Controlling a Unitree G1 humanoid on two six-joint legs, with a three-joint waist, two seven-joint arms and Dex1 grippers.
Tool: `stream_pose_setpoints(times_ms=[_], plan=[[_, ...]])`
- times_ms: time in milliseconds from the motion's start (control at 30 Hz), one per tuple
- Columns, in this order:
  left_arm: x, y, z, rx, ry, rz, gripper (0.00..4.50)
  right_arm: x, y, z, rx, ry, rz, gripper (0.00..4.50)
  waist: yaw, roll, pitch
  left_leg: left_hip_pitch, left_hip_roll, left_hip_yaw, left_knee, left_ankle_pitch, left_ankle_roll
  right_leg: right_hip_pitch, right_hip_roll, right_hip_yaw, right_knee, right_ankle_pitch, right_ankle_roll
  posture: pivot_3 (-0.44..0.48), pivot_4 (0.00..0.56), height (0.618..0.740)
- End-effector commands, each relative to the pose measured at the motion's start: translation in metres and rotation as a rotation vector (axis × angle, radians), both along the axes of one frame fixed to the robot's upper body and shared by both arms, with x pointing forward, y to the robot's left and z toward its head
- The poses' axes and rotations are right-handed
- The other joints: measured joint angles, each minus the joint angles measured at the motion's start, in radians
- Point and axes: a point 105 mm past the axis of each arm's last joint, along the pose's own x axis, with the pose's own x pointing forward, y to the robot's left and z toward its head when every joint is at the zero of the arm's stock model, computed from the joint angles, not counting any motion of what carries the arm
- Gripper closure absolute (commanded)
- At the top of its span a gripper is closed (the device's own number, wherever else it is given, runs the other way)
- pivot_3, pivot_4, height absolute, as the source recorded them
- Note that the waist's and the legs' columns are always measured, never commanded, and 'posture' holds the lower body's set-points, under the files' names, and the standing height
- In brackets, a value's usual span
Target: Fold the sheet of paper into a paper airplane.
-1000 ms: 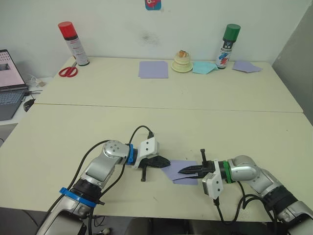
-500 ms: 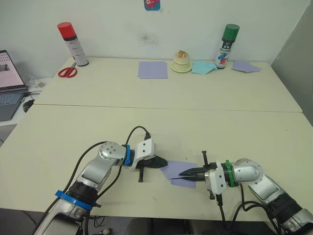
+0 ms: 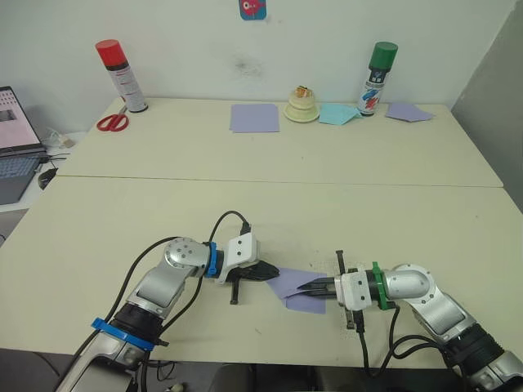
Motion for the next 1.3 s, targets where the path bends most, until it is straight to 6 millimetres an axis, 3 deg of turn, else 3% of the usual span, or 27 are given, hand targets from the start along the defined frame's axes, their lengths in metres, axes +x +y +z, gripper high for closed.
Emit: stream_pose_setpoints(times_ms=[33,167,500,600,700,1000,1300], plan=[[-0.007,0.02,-0.033,0.123,0.096,0.05,4.5,0.002,0.001,0.011,0.038,-0.075,0.006,4.1,0.0,0.0,0.0,0.0,0.0,0.0,0.0,0.0,0.0,0.0,0.0,0.0,0.0,0.0,0.0,0.0,0.15,0.74],[-0.007,0.02,-0.032,0.122,0.097,0.052,4.5,0.0,0.003,0.011,0.03,-0.128,0.03,2.88,0.0,0.0,0.0,0.0,0.0,0.0,0.0,0.0,0.0,0.0,0.0,0.0,0.0,0.0,0.0,0.0,0.15,0.74],[-0.008,0.02,-0.032,0.118,0.106,0.056,4.5,0.0,0.007,0.008,0.043,-0.18,0.042,2.88,0.0,0.0,0.0,0.0,0.0,0.0,0.0,0.0,0.0,0.0,0.0,0.0,0.0,0.0,0.0,0.0,0.15,0.74],[-0.008,0.022,-0.033,0.119,0.108,0.059,4.5,0.0,0.006,0.004,0.034,-0.163,0.039,3.49,0.0,0.001,-0.001,0.0,0.0,0.0,0.0,0.0,0.0,0.0,0.0,0.0,0.0,0.0,0.0,0.0,0.15,0.74],[-0.008,0.023,-0.034,0.122,0.112,0.063,4.5,-0.001,0.006,0.003,0.028,-0.154,0.043,4.48,0.0,0.001,-0.001,0.0,0.0,0.0,0.0,0.0,0.0,0.0,0.0,0.0,0.0,0.0,0.0,0.0,0.15,0.74],[-0.009,0.029,-0.038,0.139,0.127,0.076,4.5,0.005,0.006,0.011,0.1,-0.039,-0.025,4.48,0.0,0.001,-0.002,0.0,0.0,0.0,0.0,0.0,0.0,0.0,0.0,0.0,0.0,0.0,0.0,0.0,0.15,0.74],[-0.01,0.036,-0.043,0.161,0.137,0.09,4.5,0.023,0.005,0.02,0.172,0.265,-0.233,4.48,-0.003,0.004,-0.008,0.001,0.0,-0.001,-0.001,0.0,0.0,0.0,0.0,0.0,0.0,0.0,0.0,0.0,0.15,0.74]])
